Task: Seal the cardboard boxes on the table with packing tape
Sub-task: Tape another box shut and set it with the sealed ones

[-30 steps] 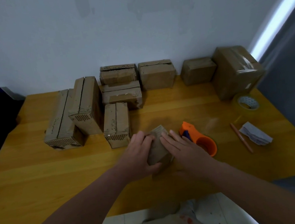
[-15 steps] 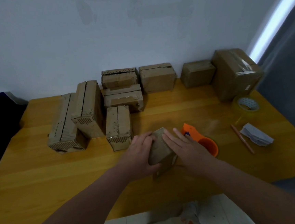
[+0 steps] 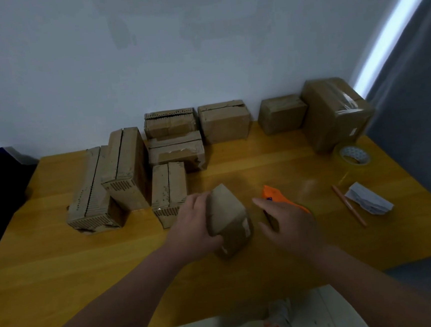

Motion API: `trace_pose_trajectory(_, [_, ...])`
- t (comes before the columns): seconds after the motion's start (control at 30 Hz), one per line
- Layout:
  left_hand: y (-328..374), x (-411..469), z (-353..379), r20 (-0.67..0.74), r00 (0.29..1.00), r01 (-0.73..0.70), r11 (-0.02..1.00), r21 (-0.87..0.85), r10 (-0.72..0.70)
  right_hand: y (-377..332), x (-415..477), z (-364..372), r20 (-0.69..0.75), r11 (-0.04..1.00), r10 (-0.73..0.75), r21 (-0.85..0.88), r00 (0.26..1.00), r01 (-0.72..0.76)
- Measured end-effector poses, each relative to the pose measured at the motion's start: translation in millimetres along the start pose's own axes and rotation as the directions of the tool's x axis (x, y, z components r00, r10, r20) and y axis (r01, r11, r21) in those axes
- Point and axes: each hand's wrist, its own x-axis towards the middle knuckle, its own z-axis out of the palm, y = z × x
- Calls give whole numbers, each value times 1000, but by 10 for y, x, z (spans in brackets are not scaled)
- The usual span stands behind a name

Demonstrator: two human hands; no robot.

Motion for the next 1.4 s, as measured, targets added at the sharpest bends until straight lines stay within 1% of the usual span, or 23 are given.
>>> trace_pose_trajectory(0.03, [-26,-10,-25,5,999,35,996,-87,-35,5,28,-23,22,998,55,4,998,-55])
trace_pose_trajectory(0.1, [-89,-50,-36,55,994,104,962,-253,-93,13,67,-43,121,992,129,0,984,-130])
trace_pose_trajectory(0.17, [-174,-109,4,119,983,169,930,-328,-137,12,104,-14,237,985,170,2,957,-175])
trace_pose_trajectory(0.23, [-285,-174,86,155,972,213,933,-289,-174,4,127,59,349,968,226,25,910,-250])
trace_pose_trajectory(0.3, [-388,-229,161,166,968,226,945,-236,-190,-18,134,158,453,945,277,29,847,-325])
trace_pose_trajectory(0.33, [-427,-249,181,178,964,238,940,-245,-197,-39,136,207,489,936,288,38,823,-350])
trace_pose_trajectory(0.4, [-448,-276,175,223,950,280,908,-312,-217,-78,123,311,518,923,289,72,805,-378])
trace_pose_trajectory(0.47, [-447,-279,153,259,939,315,871,-378,-228,-105,119,378,520,910,295,104,802,-402])
trace_pose_trajectory(0.57, [-442,-258,144,258,936,324,872,-366,-239,-69,148,398,542,910,272,125,795,-396])
trace_pose_trajectory(0.63, [-438,-238,152,213,945,302,911,-280,-248,-31,186,368,541,941,259,44,800,-334])
trace_pose_trajectory(0.7, [-415,-222,158,163,957,268,945,-187,-239,-26,219,327,493,968,242,-60,836,-245])
trace_pose_trajectory(0.77, [-375,-208,154,133,965,243,960,-141,-225,-56,266,313,469,983,182,-113,864,-145])
trace_pose_trajectory(0.87, [-316,-155,169,131,970,221,969,-111,-206,-151,369,317,527,986,26,-155,850,65])
trace_pose_trajectory(0.93, [-256,-107,165,119,974,202,975,-97,-190,-165,442,331,540,976,-11,-177,842,126])
trace_pose_trajectory(1.03, [-116,-17,67,65,985,167,982,-84,-162,-102,597,236,491,985,-17,-141,871,98])
trace_pose_trajectory(1.1, [-45,87,-29,0,989,146,987,-68,-146,-12,762,88,428,990,-13,-120,904,71])
trace_pose_trajectory(1.17, [-39,248,-110,-55,986,158,987,-15,-159,126,966,-94,361,994,9,-107,933,32])
trace_pose_trajectory(1.23, [-87,464,-167,-101,972,219,973,78,-211,322,1195,-279,290,992,44,-123,956,-9])
trace_pose_trajectory(1.3, [-156,684,-202,-156,945,312,935,168,-288,562,1432,-445,226,982,98,-178,969,-58])
trace_pose_trajectory(1.4, [-246,962,-211,-159,896,443,858,261,-414,985,1754,-618,197,953,183,-276,963,-124])
